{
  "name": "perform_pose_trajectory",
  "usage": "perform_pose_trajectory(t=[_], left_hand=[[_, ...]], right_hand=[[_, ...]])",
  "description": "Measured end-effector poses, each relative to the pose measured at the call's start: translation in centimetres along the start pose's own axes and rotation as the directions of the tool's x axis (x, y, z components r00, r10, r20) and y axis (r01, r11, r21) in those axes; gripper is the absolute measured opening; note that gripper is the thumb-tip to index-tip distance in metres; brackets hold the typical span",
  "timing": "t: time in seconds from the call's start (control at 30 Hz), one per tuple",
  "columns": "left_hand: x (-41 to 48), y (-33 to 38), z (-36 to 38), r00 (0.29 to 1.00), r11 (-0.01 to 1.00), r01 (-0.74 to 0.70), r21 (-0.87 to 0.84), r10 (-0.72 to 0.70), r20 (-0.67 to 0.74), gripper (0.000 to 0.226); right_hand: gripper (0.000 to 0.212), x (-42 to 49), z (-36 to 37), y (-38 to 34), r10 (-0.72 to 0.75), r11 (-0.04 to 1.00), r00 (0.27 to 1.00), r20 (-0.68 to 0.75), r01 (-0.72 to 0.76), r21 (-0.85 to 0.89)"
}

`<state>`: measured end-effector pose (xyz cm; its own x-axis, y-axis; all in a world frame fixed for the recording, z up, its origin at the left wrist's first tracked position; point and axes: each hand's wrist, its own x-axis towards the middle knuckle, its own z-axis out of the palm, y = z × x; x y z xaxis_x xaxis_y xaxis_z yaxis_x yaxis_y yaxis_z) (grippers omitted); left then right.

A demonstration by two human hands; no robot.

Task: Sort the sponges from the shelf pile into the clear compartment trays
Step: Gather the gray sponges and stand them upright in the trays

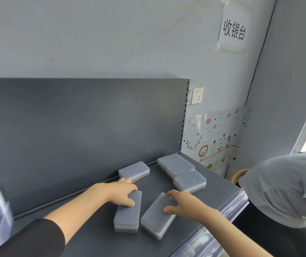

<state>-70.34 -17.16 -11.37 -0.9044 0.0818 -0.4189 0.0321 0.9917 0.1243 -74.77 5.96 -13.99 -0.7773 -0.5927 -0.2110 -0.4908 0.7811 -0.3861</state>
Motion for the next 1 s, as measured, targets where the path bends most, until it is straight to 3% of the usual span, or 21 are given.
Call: perform_pose_trajectory(t=[0.07, 0.2, 0.43, 0.5, 0.63, 0.83, 1.0], left_hand=[[-0.7, -0.3, 0.2, 1.0, 0.994, 0.028, -0.102, -0.029, -0.004, 0.045], [-2.0, -1.1, 0.4, 0.996, 0.961, 0.074, -0.265, -0.084, -0.026, 0.033], [-5.0, -0.8, -0.4, 0.981, 0.922, 0.04, -0.386, -0.109, -0.16, 0.033], [-5.9, -0.6, -0.8, 0.97, 0.915, 0.017, -0.403, -0.114, -0.216, 0.03], [-8.3, -0.2, -1.7, 0.932, 0.889, -0.013, -0.459, -0.155, -0.327, 0.047], [-12.2, -0.3, -1.0, 0.84, 0.862, -0.064, -0.503, -0.225, -0.494, 0.028], [-15.9, -0.4, -0.2, 0.76, 0.843, -0.089, -0.53, -0.287, -0.583, 0.031]], right_hand=[[0.071, -0.1, 0.2, -0.1, 0.032, 0.996, 0.999, 0.023, -0.034, 0.08], [0.033, -0.2, 0.4, 0.0, 0.048, 0.969, 0.999, 0.016, -0.05, 0.24], [0.036, -2.1, 0.2, -0.7, -0.009, 0.856, 1.0, -0.002, 0.009, 0.517], [0.028, -2.6, -0.1, -1.0, -0.036, 0.837, 0.998, -0.048, 0.056, 0.544], [0.019, -3.6, -0.8, -1.7, -0.079, 0.766, 0.982, -0.171, 0.17, 0.62], [0.017, -5.3, -0.9, -3.1, -0.152, 0.682, 0.945, -0.291, 0.313, 0.661], [0.02, -6.4, -1.0, -5.0, -0.216, 0.606, 0.911, -0.351, 0.407, 0.683]])
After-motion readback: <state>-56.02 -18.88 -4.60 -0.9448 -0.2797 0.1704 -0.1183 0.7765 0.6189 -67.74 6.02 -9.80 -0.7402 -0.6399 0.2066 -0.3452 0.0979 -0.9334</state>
